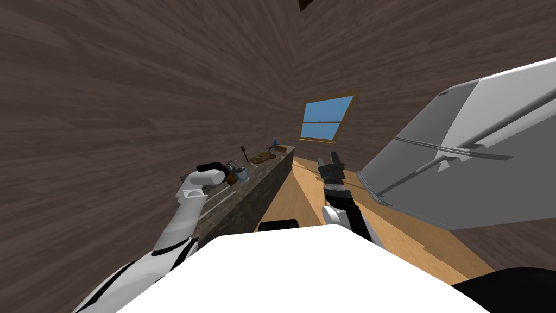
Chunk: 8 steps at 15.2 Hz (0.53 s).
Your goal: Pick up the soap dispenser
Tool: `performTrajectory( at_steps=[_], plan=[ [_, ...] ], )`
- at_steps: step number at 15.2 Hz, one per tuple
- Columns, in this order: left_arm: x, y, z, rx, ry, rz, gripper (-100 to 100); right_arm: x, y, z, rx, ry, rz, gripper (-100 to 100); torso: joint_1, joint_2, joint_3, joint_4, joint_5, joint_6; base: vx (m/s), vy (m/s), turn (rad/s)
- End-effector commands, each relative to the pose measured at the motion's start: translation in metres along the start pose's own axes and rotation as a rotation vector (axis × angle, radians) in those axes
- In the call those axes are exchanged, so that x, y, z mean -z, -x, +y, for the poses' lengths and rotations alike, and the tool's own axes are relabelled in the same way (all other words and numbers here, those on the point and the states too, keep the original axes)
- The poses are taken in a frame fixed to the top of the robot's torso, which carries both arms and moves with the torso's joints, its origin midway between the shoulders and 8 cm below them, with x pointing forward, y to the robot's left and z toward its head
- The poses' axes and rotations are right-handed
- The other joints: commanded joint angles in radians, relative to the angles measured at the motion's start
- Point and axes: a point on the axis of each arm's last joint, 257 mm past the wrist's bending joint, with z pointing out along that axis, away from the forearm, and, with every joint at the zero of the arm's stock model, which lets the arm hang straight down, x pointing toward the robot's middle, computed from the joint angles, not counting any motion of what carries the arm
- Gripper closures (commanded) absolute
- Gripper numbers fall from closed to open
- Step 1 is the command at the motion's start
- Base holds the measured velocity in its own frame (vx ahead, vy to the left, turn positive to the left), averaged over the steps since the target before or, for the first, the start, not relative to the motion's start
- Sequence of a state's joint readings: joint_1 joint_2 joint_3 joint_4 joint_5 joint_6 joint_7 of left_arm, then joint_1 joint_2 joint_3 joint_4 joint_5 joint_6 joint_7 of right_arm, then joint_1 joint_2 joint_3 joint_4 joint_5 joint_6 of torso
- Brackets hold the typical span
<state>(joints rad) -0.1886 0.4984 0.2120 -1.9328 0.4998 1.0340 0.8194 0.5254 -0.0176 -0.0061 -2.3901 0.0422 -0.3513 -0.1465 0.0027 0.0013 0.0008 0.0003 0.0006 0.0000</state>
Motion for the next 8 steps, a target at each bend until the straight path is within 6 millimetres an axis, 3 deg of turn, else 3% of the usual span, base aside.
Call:
performTrajectory(
  at_steps=[1, 8],
  plan=[
    [0.000, 0.005, 0.005, 0.013, 0.027, -0.025, -100, 0.000, 0.000, 0.000, 0.000, 0.000, 0.000, 0, 0.000, 0.000, 0.000, 0.000, 0.000, 0.000, -0.018, 0.027, -0.014],
    [-0.004, 0.010, 0.013, 0.109, 0.122, -0.091, -100, 0.000, 0.000, 0.000, 0.000, 0.000, 0.000, 0, 0.000, 0.000, 0.000, 0.000, 0.000, 0.000, -0.018, 0.028, -0.019]
  ],
)
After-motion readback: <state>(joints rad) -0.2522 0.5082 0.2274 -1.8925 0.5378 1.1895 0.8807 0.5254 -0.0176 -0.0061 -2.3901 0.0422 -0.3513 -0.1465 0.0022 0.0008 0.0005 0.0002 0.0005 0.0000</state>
